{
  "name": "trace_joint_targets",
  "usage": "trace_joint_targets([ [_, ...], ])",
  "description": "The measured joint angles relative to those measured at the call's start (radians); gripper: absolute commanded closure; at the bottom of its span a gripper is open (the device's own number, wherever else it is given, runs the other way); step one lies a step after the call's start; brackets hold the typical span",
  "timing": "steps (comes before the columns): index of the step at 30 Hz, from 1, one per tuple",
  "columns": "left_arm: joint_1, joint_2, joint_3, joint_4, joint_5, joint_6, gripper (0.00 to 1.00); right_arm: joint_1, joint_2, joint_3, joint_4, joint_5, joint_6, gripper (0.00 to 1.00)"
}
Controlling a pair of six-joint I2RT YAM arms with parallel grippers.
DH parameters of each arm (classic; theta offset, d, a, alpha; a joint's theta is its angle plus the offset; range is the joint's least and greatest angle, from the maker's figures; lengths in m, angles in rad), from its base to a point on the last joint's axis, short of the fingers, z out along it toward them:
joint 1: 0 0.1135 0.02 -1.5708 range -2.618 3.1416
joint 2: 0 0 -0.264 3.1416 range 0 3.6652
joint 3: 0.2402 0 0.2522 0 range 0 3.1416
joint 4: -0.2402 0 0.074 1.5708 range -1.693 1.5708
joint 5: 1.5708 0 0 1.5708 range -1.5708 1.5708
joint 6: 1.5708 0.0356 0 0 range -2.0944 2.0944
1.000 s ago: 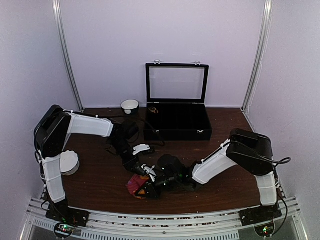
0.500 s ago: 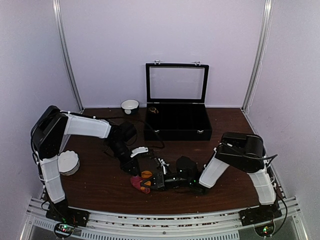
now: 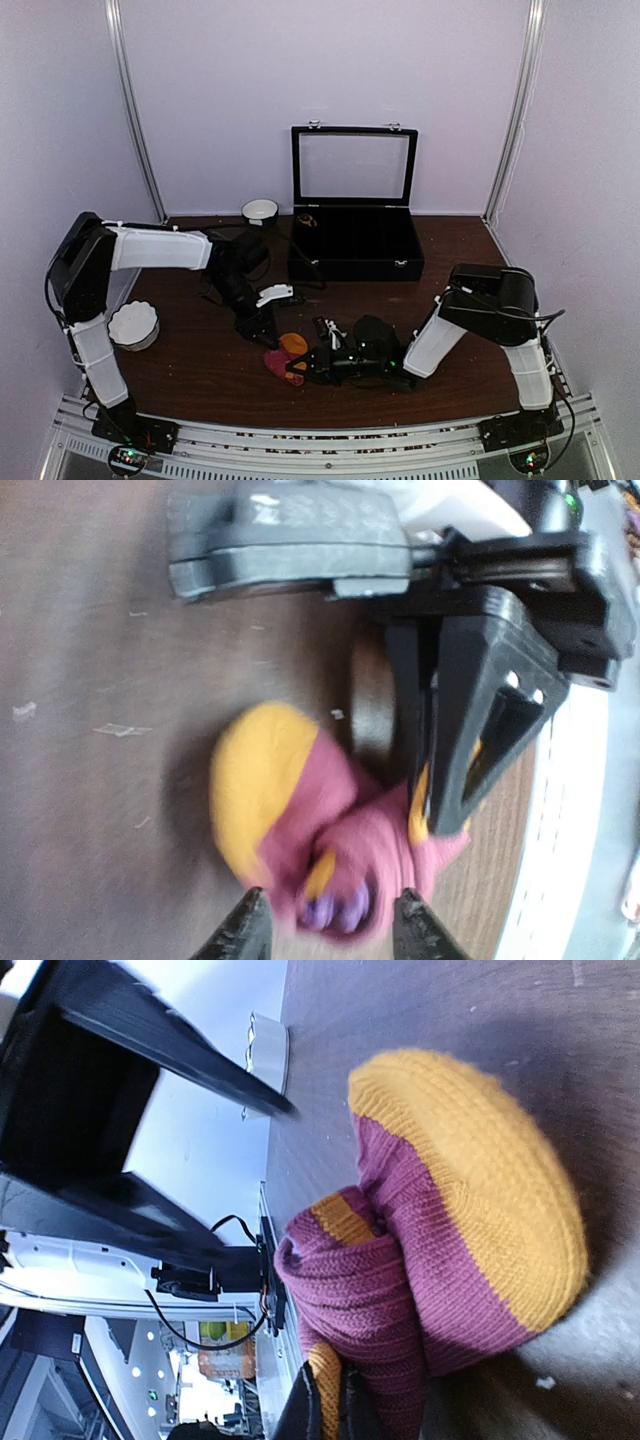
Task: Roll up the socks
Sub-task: Roll the sock at the center of the board.
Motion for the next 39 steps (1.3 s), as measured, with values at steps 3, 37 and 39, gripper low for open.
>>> trace_joint_targets([
  [3,0.006,-0.114,-0.027,0.008,-0.076,0.019,0.43,-0.003,-0.001,-0.026,0.040,0.017,0.031,1.00],
  [37,-0.314,-0.248,-0.321,0.344,-0.483,0.311,0.45,-0.016,0.066,-0.066,0.269,0.040,0.204,1.00],
  [39,-0.315,-0.225,-0.322,0.358,-0.508,0.316,0.45,-0.016,0.069,-0.071,0.283,0.043,0.208,1.00],
])
